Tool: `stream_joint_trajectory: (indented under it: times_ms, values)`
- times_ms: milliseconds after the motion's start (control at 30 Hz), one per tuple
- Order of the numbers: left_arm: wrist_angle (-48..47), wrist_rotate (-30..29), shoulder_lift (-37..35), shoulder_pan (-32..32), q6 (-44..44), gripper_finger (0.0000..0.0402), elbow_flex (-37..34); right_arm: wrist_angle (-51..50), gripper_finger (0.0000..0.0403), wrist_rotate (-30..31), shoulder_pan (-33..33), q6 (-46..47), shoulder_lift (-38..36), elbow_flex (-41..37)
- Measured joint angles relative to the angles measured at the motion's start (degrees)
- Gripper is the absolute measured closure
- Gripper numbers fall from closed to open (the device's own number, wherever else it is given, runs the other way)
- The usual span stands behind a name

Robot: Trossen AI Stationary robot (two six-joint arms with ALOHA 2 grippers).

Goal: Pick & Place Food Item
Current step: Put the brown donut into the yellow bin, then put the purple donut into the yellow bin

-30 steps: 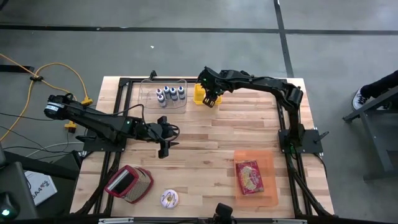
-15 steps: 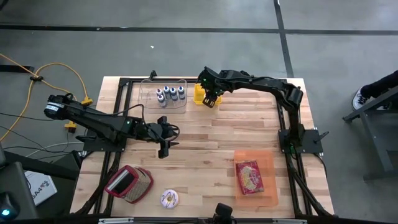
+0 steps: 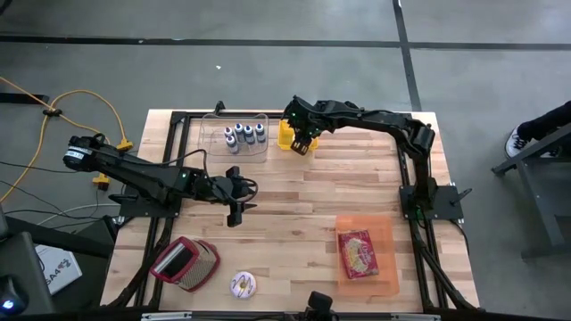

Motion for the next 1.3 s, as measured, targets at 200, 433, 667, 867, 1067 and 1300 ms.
stream_joint_trajectory:
  times_ms: [200, 433, 667, 867, 1067, 1300]
  values:
    - [0.0, 0.0, 0.0, 0.0, 0.0, 0.0213, 0.0, 0.7, 0.0257, 0.0, 0.0, -1.3, 0.5, 0.0]
    - [-0.5, 0.0, 0.0, 0.0, 0.0, 0.0213, 0.0, 0.2, 0.0237, -0.4, -0.4, -2.8, 3.8, 0.0]
    - [-0.5, 0.0, 0.0, 0.0, 0.1, 0.0213, 0.0, 0.6, 0.0191, 3.2, -0.3, -3.0, 4.2, 0.0]
    - [-0.5, 0.0, 0.0, 0.0, 0.2, 0.0213, 0.0, 0.5, 0.0168, 3.2, -0.3, -3.1, 4.2, 0.0]
    - [-0.5, 0.0, 0.0, 0.0, 0.2, 0.0213, 0.0, 0.4, 0.0158, 3.7, -0.1, -4.2, 3.4, 0.0]
    - [-0.5, 0.0, 0.0, 0.0, 0.1, 0.0213, 0.0, 1.1, 0.0152, 5.5, 0.1, -4.6, -0.6, 0.0]
